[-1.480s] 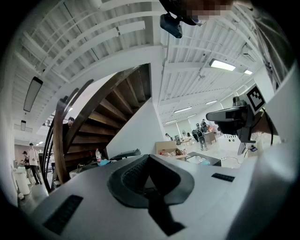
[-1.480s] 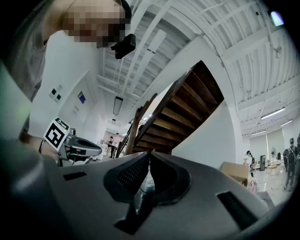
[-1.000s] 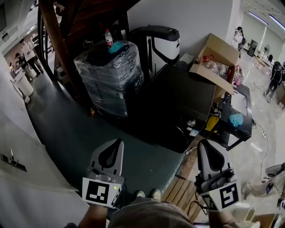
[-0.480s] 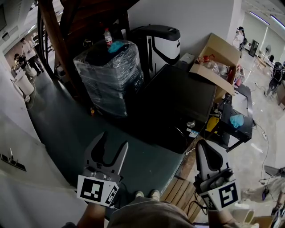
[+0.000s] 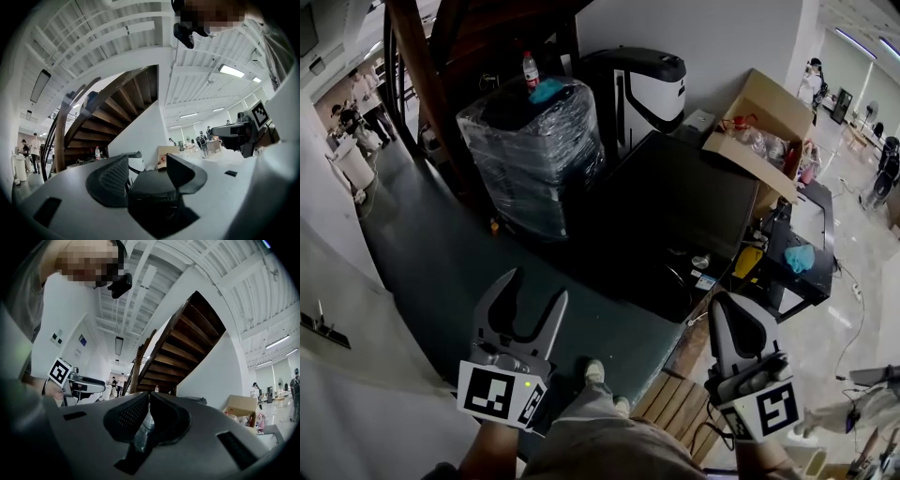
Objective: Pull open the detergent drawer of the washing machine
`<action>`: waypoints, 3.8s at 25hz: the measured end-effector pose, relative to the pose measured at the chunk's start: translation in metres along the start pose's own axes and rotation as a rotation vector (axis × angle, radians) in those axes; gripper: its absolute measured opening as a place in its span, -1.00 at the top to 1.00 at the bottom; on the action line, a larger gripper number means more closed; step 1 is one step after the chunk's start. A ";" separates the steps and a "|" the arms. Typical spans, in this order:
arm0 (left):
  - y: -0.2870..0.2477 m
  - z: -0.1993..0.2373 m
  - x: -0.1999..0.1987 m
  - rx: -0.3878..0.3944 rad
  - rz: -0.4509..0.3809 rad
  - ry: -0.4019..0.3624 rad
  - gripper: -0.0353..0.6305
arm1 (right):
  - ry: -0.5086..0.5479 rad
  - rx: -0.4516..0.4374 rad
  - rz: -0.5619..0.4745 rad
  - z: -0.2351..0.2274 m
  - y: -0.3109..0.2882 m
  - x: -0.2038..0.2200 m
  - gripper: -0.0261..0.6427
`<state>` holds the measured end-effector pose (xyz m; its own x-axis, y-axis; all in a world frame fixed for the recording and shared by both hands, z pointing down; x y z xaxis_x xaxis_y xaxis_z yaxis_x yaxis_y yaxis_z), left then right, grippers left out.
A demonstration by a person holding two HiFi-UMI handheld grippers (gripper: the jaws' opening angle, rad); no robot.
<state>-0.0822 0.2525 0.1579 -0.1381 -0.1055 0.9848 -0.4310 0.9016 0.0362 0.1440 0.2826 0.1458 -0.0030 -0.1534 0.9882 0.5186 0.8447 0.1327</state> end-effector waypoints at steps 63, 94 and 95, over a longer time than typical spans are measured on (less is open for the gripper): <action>-0.390 0.107 0.414 0.243 0.368 1.249 -0.08 | -0.128 0.026 0.367 -0.125 -0.373 0.236 0.80; -0.437 0.064 0.498 0.243 0.249 1.640 -0.24 | -0.188 -0.063 0.446 -0.136 -0.392 0.328 0.80; -0.437 0.065 0.499 0.244 0.242 1.640 -0.24 | -0.187 -0.064 0.448 -0.137 -0.391 0.329 0.80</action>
<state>-0.0204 -0.2215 0.6223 0.7289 0.6784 0.0924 -0.6811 0.7322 -0.0034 0.0571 -0.1685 0.4081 0.0814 0.3175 0.9448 0.5555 0.7726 -0.3075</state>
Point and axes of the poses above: the fingertips, and each gripper's own axes: y backward along the fingers, z to its left, x out of its underside, the point moved 1 cm from there along y, backward along the fingers, and after that the axes turned 1 degree about x, right-handed, at the moved point
